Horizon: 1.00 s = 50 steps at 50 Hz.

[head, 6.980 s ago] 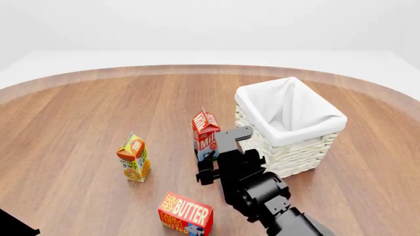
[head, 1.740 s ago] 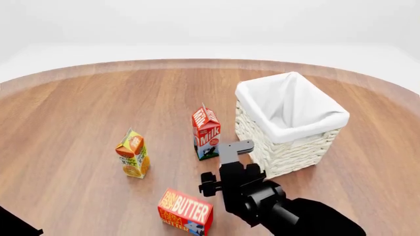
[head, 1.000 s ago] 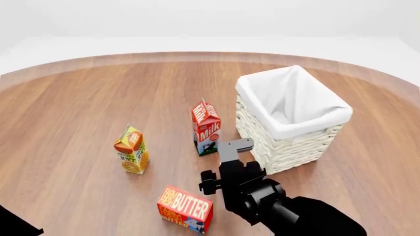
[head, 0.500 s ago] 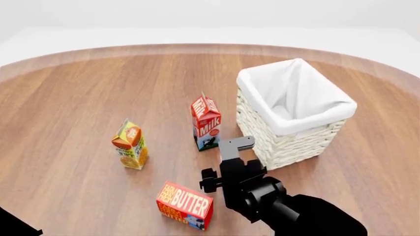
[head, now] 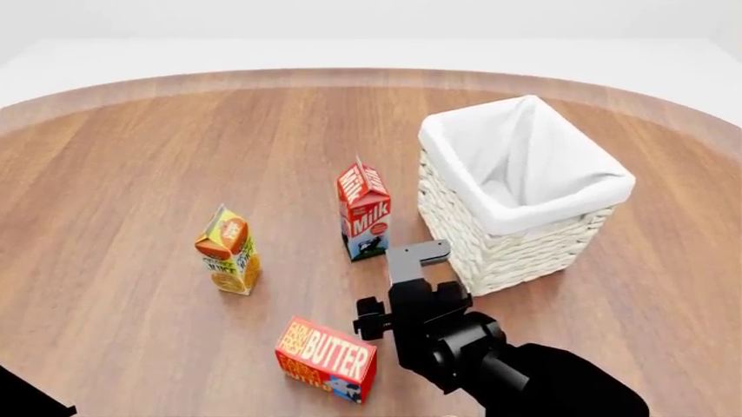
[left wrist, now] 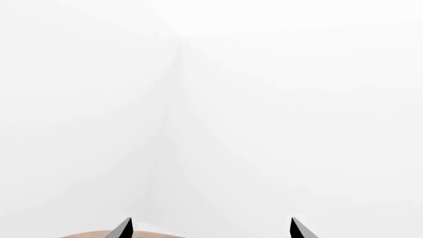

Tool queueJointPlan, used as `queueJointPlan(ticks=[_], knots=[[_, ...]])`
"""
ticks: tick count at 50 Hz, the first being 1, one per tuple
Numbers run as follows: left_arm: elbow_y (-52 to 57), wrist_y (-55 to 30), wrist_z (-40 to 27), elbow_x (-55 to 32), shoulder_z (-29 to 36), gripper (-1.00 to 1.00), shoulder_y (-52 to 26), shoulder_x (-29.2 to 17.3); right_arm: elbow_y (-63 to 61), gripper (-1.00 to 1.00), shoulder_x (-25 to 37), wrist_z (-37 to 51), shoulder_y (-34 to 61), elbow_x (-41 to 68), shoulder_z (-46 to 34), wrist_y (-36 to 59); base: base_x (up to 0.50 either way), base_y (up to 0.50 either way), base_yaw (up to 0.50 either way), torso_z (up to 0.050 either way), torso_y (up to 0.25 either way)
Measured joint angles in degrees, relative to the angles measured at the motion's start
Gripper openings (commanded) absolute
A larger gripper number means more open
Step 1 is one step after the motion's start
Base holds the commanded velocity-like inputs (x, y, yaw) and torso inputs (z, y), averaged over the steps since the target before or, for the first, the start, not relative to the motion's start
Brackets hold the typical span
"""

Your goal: Pick up the cream cheese box and the butter, and put them in the basket.

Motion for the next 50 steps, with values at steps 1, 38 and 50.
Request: queueJointPlan(ticks=[1,38,50], knots=[[0.1,-0.1,0.0,0.0,0.0,1.00,0.0,0.0,0.0,1.00,0.0,0.0,0.0,0.0,0.0,0.0,0.00,0.00,0.00,0.000,0.000],[-2.0,2.6,0.2,-0.7,-0.6,1.00,-0.1,-0.5,-1.4,-1.00,0.1,0.8,-0.6,-2.7,0.1,-1.2,0.00,0.00,0.00,0.000,0.000],[-2.5,3.3,0.2,-0.8,-0.7,1.00,0.0,-0.5,-3.5,-1.00,0.1,1.7,1.2,-3.4,0.1,-2.5,0.00,0.00,0.00,0.000,0.000]])
